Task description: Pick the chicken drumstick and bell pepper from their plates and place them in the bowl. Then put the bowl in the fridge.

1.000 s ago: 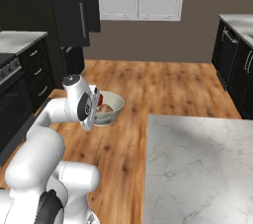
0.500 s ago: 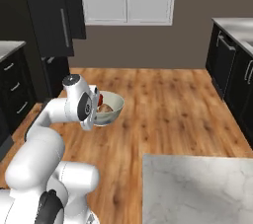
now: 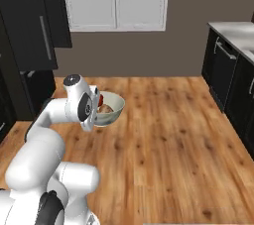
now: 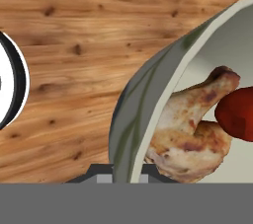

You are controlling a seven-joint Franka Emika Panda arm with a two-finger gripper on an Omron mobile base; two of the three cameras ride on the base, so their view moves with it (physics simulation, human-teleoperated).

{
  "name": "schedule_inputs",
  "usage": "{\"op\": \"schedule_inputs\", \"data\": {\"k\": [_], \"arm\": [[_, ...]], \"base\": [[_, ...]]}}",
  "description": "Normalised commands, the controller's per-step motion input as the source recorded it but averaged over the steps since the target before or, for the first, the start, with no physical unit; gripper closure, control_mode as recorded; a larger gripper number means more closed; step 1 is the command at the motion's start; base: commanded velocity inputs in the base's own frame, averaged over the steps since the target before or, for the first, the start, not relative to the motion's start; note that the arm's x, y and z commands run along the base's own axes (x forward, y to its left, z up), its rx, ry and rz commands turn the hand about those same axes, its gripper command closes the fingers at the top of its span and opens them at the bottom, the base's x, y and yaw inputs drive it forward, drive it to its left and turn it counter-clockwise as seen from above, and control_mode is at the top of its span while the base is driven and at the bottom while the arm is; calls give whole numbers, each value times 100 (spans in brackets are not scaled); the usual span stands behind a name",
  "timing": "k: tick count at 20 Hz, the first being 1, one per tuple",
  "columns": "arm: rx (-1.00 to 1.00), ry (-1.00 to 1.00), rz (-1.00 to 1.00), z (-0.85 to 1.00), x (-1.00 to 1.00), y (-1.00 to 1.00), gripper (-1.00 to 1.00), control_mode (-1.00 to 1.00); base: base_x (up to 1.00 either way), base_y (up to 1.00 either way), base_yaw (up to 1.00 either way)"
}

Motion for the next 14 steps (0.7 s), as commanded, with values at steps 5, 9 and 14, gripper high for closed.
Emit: {"op": "schedule_inputs", "data": {"k": [5, 9, 14], "arm": [[0, 0, 0, 0, 0, 0, 100, 100], [0, 0, 0, 0, 0, 0, 100, 100], [0, 0, 0, 0, 0, 0, 100, 100]], "base": [[93, 24, -15], [93, 22, -15], [92, 18, -14]]}}
